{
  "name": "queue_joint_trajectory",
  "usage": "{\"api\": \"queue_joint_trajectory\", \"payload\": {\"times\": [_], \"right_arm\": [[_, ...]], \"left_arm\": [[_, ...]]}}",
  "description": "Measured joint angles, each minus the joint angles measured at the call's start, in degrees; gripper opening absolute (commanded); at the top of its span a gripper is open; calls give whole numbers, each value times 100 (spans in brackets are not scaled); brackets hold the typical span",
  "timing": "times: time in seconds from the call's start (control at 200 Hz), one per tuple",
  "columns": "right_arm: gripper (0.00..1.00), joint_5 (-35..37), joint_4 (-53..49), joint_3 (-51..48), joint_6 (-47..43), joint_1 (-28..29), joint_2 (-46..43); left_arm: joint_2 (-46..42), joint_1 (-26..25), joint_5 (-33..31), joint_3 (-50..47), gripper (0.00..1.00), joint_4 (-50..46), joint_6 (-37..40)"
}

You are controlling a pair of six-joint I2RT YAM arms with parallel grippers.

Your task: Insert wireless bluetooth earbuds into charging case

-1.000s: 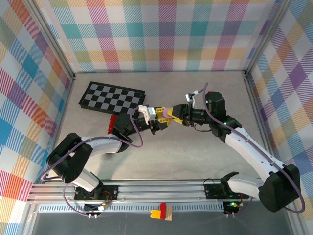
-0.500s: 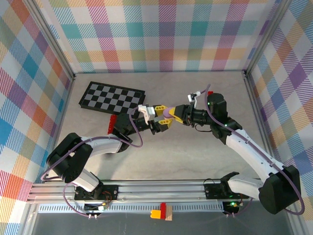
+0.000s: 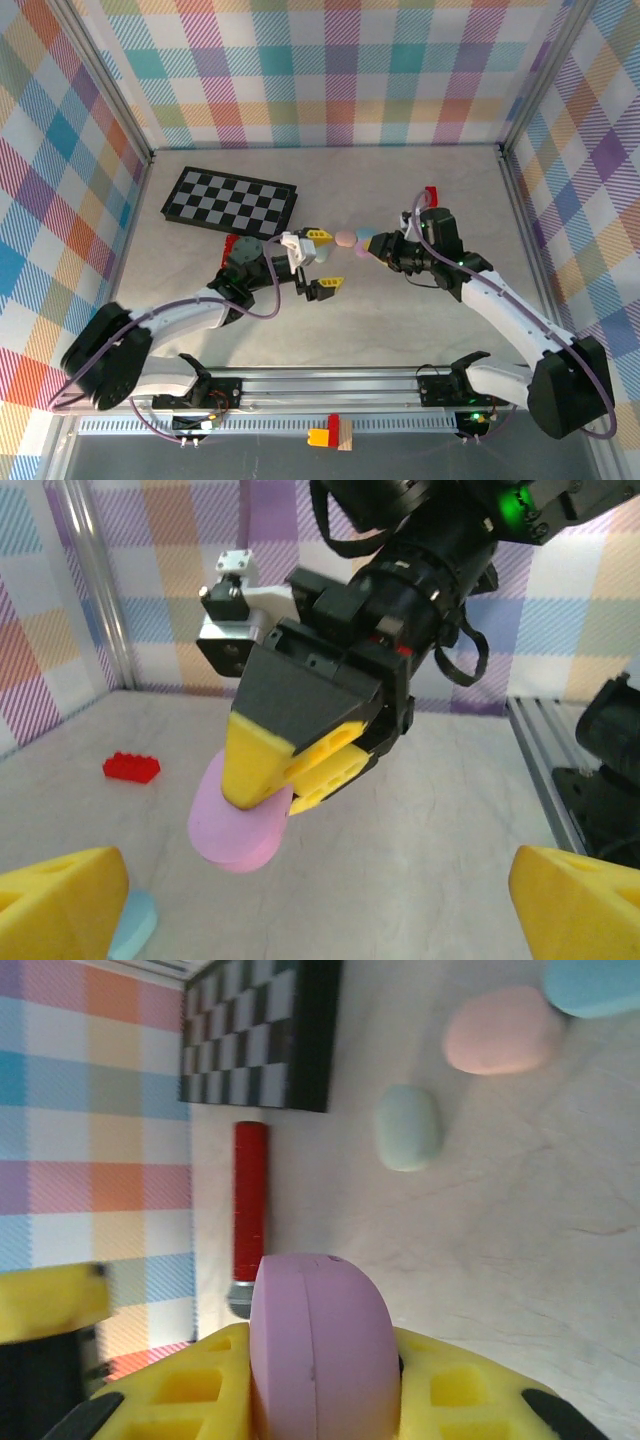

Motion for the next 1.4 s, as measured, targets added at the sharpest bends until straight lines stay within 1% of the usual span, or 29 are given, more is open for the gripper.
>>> {"api": "queue_joint_trajectory", "payload": {"times": [0.085,0.23,0.385,0.5,0.645,0.735,0.84,0.94,0.995,1.065,1.11,1.195,1.285,1.4], "right_arm": [[14,28,116,-201,-22,-22,232],[13,-20,570,-459,20,-26,844],[13,-120,1091,-693,144,-26,1572],[14,-142,1268,-737,144,-26,1954],[19,-138,1423,-737,116,-26,2253],[28,-162,1521,-737,96,-26,2361],[46,-138,1552,-734,26,-26,2378],[63,35,1364,-721,-61,-26,2352],[75,234,1143,-649,-157,-24,2214],[85,568,763,-555,-310,-48,1939],[92,807,490,-479,-428,-76,1740],[99,1364,20,-339,-658,-118,1316],[100,2000,-437,-168,-1093,-186,782],[99,2789,-621,-79,-1834,-321,146]], "left_arm": [[-363,0,-74,4,99,-863,376],[-603,0,-245,-2,100,-1705,649],[-612,0,-444,-4,100,-2387,841],[-612,0,-555,-4,100,-2752,957],[-584,0,-636,-4,100,-2970,1029],[-516,0,-640,-2,100,-3056,1034],[-461,0,-656,0,100,-3147,1040],[-461,0,-815,39,100,-3300,1049],[-461,33,-957,96,100,-3403,1047],[-463,101,-1141,133,100,-3416,1003],[-492,179,-1279,138,100,-3429,964],[-632,389,-1631,136,100,-3425,887],[-938,608,-2118,111,100,-3379,776],[-1338,876,-2911,-44,100,-3213,619]]}}
